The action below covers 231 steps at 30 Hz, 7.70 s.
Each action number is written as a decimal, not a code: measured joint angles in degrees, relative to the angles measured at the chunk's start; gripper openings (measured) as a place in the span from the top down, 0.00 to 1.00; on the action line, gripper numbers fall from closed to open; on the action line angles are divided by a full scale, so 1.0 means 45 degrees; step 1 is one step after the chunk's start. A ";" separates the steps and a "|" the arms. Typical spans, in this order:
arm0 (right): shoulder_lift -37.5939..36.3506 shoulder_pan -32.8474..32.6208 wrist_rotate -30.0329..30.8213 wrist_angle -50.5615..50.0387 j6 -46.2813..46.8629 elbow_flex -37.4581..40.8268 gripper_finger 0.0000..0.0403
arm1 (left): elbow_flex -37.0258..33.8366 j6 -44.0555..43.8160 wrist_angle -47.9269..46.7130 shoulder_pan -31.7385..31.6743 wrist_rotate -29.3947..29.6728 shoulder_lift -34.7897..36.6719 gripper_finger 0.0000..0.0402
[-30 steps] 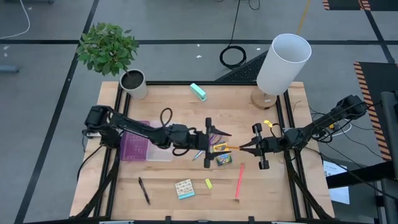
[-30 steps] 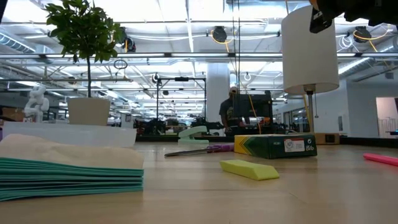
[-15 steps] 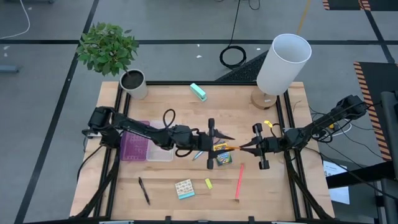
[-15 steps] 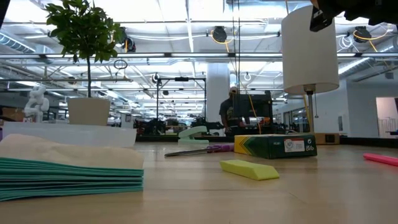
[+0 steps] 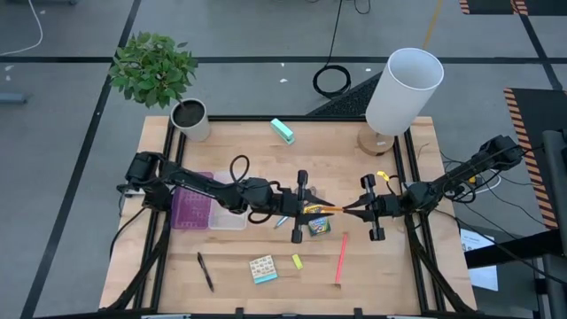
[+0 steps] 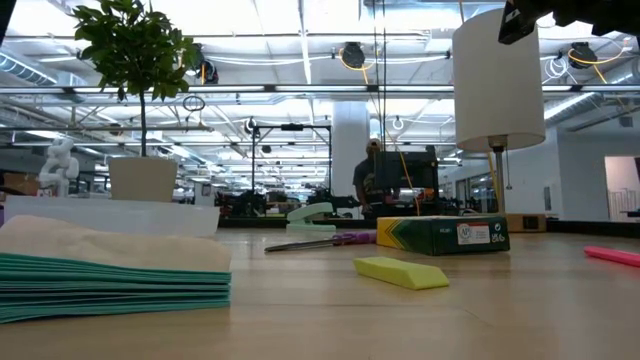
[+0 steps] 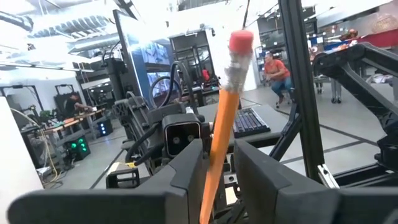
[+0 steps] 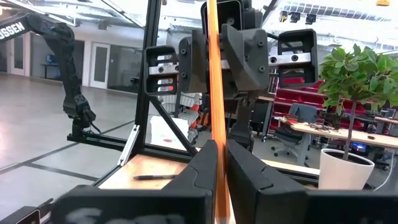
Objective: Pack school essentials
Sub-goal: Put the orange pencil into the purple supply box, then put the pink pencil into the purple supply box
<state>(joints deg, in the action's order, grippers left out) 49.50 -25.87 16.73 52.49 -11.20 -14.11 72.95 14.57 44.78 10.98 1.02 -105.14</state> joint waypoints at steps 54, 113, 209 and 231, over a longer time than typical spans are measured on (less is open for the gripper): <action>-0.0073 -0.0274 0.2616 -0.2057 0.1450 0.0005 0.43 | -0.0626 -0.9559 -1.8975 -0.0663 0.5418 0.6586 0.96; -0.0073 -0.0253 0.2667 -0.2585 0.1239 0.0005 0.44 | -0.5359 -1.6476 -1.8636 -0.1826 0.4652 0.5678 0.80; 0.8333 -0.1795 -0.3505 -0.8842 0.1842 -0.3255 0.71 | -0.2812 -0.9847 -1.6171 -0.0434 0.5480 0.6275 0.64; 0.8526 -0.1481 -0.4741 -0.8255 0.1573 -0.3228 0.96 | -0.2817 -0.9954 -1.6108 -0.0413 0.5406 0.6275 0.64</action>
<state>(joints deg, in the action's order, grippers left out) 87.86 -32.53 -4.60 15.34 -4.12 -28.63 60.27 -30.22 -27.70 9.13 25.34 -76.90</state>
